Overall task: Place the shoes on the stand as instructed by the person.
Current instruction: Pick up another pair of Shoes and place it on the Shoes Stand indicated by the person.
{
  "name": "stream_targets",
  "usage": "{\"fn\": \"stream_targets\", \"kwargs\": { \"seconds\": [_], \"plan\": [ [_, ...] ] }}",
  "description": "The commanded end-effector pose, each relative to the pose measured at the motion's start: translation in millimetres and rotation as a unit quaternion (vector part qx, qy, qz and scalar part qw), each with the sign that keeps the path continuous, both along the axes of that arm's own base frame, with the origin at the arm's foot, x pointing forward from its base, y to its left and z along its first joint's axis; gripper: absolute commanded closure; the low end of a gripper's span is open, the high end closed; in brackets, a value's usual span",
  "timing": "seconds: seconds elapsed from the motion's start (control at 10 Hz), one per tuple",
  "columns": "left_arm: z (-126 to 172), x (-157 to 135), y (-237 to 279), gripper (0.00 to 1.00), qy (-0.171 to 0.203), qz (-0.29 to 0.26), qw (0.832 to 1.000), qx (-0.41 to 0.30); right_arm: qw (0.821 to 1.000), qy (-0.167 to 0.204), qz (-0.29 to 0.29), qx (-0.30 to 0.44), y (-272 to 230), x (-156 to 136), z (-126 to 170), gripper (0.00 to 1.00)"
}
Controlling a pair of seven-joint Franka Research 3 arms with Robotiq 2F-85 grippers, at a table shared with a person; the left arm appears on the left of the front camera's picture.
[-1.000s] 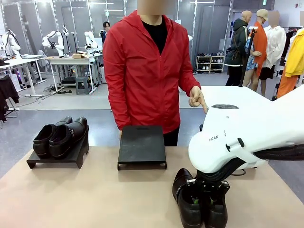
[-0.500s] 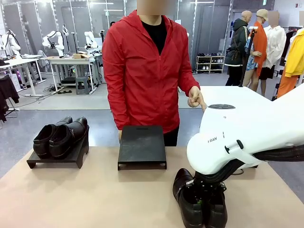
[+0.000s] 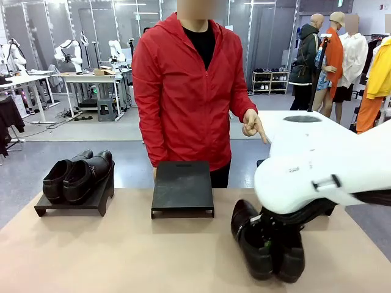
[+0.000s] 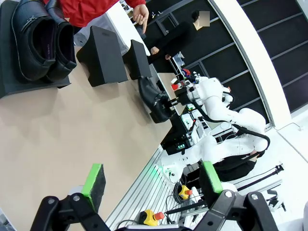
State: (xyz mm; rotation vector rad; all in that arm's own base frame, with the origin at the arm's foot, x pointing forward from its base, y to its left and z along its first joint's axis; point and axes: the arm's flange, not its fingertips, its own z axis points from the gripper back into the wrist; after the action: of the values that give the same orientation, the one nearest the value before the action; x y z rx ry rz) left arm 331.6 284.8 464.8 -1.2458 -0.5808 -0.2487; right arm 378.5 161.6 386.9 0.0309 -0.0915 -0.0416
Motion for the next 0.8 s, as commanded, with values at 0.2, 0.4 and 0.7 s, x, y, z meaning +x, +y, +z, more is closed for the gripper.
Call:
{"fn": "stream_targets", "kwargs": {
  "seconds": [0.2,0.4,0.7],
  "plan": [
    [0.7,-2.5,-2.8,0.00,-0.010,0.003,1.000,-0.003,0.997,-0.070,0.012,-0.024,-67.5,-6.7,77.1,1.00],
    [0.7,-2.5,-2.8,0.00,-0.010,0.003,1.000,-0.003,0.996,-0.089,0.022,-0.013,-106.4,-1.8,114.2,1.00],
    [0.7,-2.5,-2.8,0.00,-0.010,0.003,1.000,-0.003,0.994,-0.100,0.043,-0.010,-148.4,32.3,142.9,1.00]
  ]
}}
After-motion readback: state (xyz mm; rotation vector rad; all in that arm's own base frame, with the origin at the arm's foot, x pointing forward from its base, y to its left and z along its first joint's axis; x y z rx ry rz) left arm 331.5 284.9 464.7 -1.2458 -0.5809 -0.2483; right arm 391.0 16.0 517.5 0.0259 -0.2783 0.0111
